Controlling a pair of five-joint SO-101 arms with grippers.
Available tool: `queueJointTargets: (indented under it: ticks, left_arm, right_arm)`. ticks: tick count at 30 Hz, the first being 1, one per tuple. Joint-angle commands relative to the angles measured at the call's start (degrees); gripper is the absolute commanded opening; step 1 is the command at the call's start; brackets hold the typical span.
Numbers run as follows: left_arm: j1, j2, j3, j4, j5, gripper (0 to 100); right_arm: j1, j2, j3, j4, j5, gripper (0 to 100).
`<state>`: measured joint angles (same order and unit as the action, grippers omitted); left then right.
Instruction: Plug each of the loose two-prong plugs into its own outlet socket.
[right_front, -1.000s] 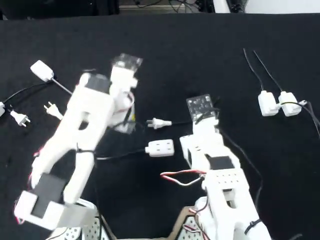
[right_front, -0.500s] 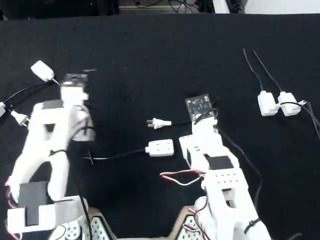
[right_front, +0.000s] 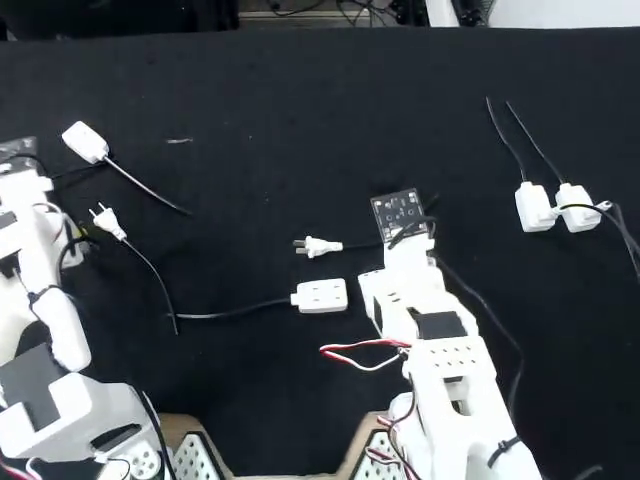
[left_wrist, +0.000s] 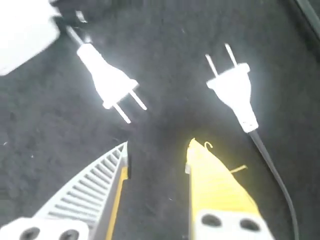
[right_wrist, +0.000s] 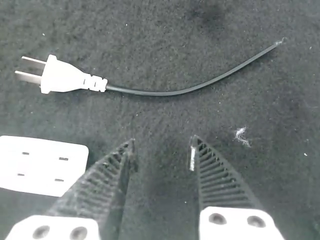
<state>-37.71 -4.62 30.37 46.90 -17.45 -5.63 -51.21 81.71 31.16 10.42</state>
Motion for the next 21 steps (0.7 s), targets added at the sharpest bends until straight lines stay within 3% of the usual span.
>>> queueJointTargets:
  ticks: [1,5,9,14,21]
  left_arm:
    - [2.8,-2.9,-4.0,5.1,2.0,20]
    - [10.4,0.5,-1.2,5.3,-2.4,20]
    - [13.7,5.6,-3.5,3.5,-3.3,20]
    - [11.2,13.8,-10.6,-2.0,0.4,20]
    - [3.5,23.0,-24.2,-2.3,9.3,20]
  right_arm:
    - [-0.8,-1.1,-1.3,-1.3,0.7,16.7]
    - [-0.8,-1.1,-1.1,-1.4,0.7,16.7]
    - [-0.8,-1.1,-1.0,-1.4,0.7,16.7]
    - [-0.8,-1.1,-1.0,-1.4,0.7,16.7]
    - [-0.8,-1.1,-1.0,-1.4,0.7,16.7]
